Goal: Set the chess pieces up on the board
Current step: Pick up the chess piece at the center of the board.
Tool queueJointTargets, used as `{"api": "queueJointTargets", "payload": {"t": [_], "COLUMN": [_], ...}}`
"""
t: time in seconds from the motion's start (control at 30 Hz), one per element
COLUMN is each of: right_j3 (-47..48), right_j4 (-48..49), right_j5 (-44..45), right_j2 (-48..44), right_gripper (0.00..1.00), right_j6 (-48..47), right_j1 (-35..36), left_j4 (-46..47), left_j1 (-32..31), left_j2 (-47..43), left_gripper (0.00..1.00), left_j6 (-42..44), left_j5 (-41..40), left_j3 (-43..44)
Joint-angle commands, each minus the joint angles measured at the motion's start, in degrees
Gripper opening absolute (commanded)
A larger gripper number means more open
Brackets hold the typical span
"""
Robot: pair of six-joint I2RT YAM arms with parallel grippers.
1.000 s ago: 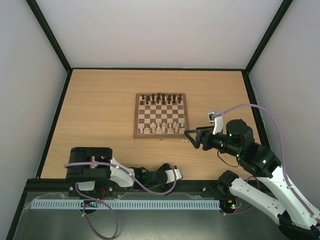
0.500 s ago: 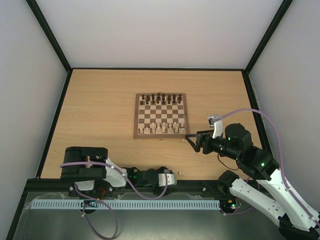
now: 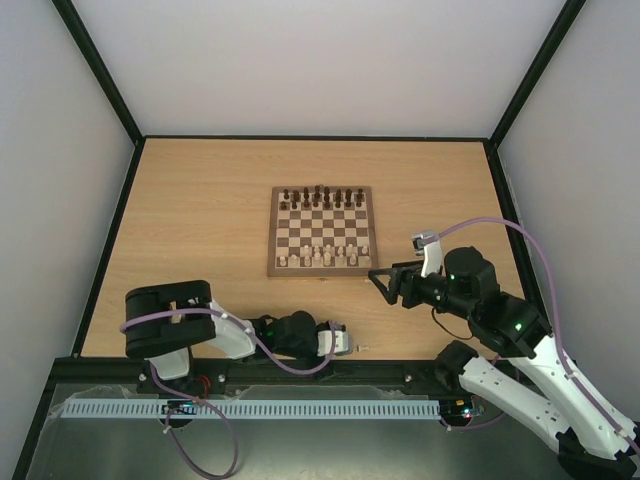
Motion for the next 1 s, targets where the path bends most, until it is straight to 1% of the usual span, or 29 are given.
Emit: {"api": "queueJointTargets", "payload": {"t": [0.0, 0.07, 0.17, 0.53, 0.77, 0.83, 0.97], "right_j3": [-0.4, -0.51, -0.76, -0.95, -0.92, -0.88, -0.81], "right_j4": [1.53, 1.64, 2.01, 2.0, 2.02, 2.01, 2.0], "right_j5": [0.28, 0.32, 0.18, -0.26, -0.52, -0.64, -0.86], "right_j2": [0.45, 0.63, 0.68, 0.55, 0.51, 0.51, 0.42], "right_gripper": [0.77, 0.77, 0.77, 0.77, 0.77, 0.77, 0.77], "right_j6": [-1.66, -1.93, -2.17, -2.53, -2.7, -2.7, -2.84], "right_j1": [-0.16, -0.22, -0.16, -0.2, -0.16, -0.22, -0.21], "left_j4": [0.44, 0.01, 0.98, 3.66, 3.96, 3.73, 3.29], "left_j1": [1.92, 2.01, 2.02, 2.69, 2.73, 2.78, 2.97], "left_j2": [1.17, 2.94, 4.78, 8.4, 10.23, 10.26, 10.28], "left_gripper": [0.78, 0.78, 0.77, 0.72, 0.68, 0.66, 0.59], "left_j6": [3.14, 3.62, 3.38, 2.22, 1.46, 1.31, 1.04], "left_j5": [4.2, 3.24, 3.92, 0.24, -0.17, -0.26, -0.33], "left_j3": [2.19, 3.56, 4.56, 5.84, 7.23, 7.34, 7.28]}}
